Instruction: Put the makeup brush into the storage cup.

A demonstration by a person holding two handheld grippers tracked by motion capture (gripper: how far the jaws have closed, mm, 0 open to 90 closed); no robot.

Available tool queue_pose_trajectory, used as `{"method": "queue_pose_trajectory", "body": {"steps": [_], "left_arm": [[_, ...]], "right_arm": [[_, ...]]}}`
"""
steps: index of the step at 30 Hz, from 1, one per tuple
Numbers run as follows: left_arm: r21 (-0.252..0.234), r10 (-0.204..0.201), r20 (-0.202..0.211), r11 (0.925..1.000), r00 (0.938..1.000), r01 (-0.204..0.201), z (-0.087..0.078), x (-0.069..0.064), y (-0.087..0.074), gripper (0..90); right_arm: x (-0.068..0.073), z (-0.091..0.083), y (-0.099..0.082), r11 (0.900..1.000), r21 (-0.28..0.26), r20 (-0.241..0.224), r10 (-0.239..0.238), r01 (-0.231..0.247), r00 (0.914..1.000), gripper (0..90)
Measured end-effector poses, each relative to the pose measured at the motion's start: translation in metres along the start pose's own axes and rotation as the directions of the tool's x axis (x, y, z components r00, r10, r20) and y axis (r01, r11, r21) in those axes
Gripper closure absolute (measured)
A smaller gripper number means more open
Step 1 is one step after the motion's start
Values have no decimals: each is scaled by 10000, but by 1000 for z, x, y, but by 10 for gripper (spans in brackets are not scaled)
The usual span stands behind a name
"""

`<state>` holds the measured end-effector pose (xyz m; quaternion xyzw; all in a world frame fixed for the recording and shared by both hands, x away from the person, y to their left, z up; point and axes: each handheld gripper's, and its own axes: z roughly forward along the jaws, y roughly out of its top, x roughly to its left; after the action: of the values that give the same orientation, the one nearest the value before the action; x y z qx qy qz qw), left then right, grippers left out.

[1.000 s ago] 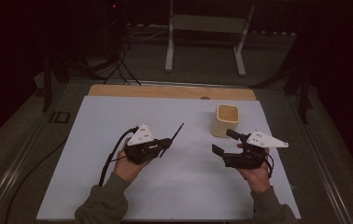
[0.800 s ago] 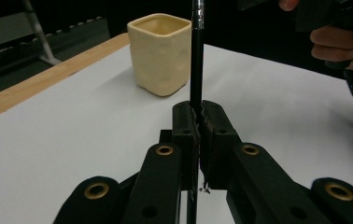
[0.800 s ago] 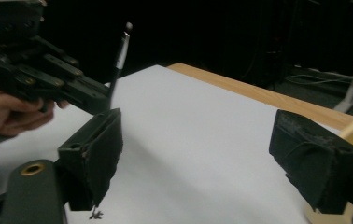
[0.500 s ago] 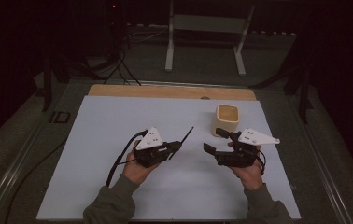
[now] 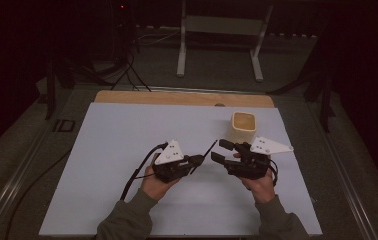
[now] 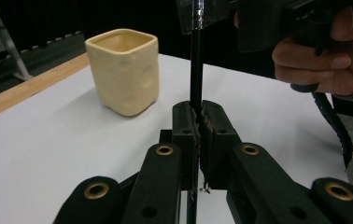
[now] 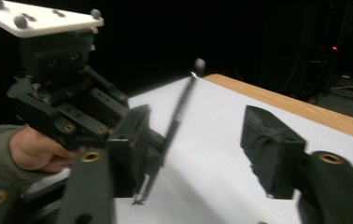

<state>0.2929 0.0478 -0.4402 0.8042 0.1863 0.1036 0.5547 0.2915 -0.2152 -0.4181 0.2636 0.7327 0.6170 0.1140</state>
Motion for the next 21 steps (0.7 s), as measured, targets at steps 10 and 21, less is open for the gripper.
{"method": "queue_pose_trajectory", "body": {"steps": [10,21], "left_arm": [[-268,72,409,9996,9991,-61,5,-6,1,866],[-405,-58,687,9991,9976,86,7,-7,1,547]], "right_arm": [[5,6,0,9998,54,-709,-173,178,9973,742],[4,2,-1,9999,-132,-770,-114,104,9970,853]]}}
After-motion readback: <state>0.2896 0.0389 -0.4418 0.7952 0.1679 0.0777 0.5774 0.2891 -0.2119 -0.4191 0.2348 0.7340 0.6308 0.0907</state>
